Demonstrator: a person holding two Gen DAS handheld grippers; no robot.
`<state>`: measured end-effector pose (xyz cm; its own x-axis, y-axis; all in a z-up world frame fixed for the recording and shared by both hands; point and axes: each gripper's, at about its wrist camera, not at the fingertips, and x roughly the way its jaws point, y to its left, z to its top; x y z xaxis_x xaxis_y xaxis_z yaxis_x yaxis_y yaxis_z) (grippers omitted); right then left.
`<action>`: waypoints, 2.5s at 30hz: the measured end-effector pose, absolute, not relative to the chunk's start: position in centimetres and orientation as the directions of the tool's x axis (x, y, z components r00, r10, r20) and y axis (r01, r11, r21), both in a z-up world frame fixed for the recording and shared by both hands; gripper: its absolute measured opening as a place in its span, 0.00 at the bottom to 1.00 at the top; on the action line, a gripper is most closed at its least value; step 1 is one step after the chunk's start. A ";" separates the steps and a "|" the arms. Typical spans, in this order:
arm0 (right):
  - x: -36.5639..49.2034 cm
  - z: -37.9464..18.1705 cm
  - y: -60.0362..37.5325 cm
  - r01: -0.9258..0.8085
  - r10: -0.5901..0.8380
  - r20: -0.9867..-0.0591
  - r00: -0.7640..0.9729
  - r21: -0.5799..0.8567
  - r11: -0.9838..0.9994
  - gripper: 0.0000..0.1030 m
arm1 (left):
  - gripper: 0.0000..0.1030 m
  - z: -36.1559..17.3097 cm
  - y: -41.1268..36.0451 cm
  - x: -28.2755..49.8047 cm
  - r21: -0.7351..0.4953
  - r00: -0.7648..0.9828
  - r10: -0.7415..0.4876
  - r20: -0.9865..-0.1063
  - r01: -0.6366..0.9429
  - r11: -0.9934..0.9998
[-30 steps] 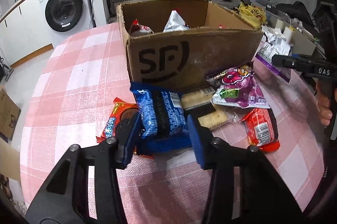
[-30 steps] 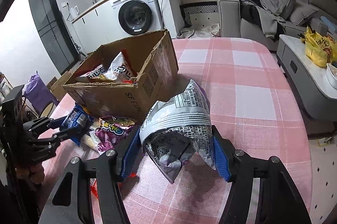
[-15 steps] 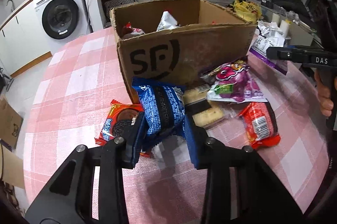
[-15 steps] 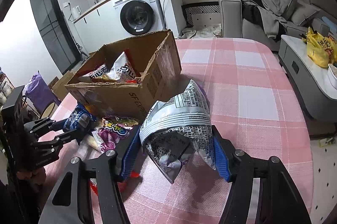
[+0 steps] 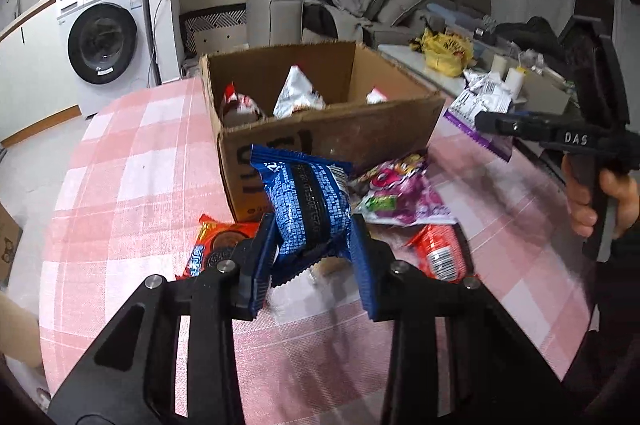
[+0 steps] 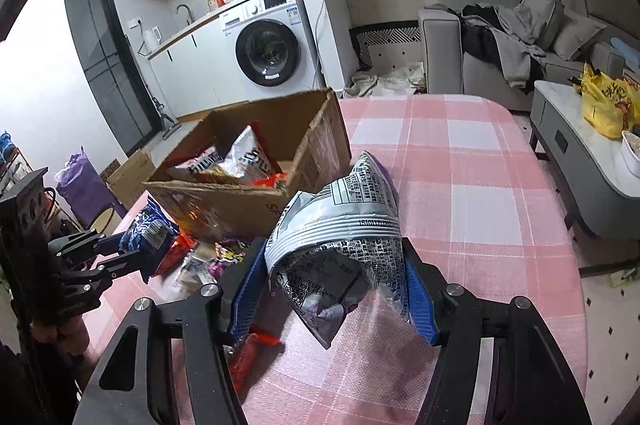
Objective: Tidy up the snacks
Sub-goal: 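Carry both packets over the box and release them inside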
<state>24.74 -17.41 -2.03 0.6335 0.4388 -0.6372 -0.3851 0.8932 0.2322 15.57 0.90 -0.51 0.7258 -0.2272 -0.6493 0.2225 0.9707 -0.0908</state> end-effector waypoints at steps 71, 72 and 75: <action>33.2 2.4 -6.5 -0.483 0.531 -0.595 0.603 0.258 0.837 0.62 | 0.32 3.7 2.2 29.6 -0.123 0.785 -0.130 -0.606 0.068 0.990; 33.5 2.2 -6.3 -0.480 0.526 -0.601 0.602 0.254 0.840 0.62 | 0.32 3.4 2.1 29.9 -0.125 0.782 -0.130 -0.610 0.067 0.990; 34.0 1.8 -5.8 -0.478 0.517 -0.608 0.603 0.245 0.844 0.62 | 0.32 2.8 2.1 30.8 -0.118 0.779 -0.126 -0.614 0.067 0.991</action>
